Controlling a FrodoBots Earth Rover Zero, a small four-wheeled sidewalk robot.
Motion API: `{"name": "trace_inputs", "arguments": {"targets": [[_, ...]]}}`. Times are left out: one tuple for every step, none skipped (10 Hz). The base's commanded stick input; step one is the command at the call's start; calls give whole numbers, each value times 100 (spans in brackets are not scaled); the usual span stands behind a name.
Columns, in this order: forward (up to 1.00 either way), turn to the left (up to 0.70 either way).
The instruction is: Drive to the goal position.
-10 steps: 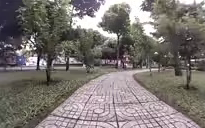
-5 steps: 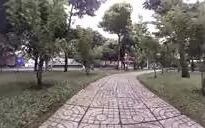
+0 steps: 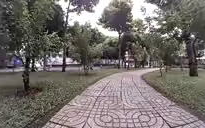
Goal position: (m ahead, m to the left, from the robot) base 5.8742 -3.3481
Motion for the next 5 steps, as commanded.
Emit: {"name": "trace_inputs", "arguments": {"targets": [[100, 0], [100, 0], [100, -26], [100, -27], [100, -27]]}}
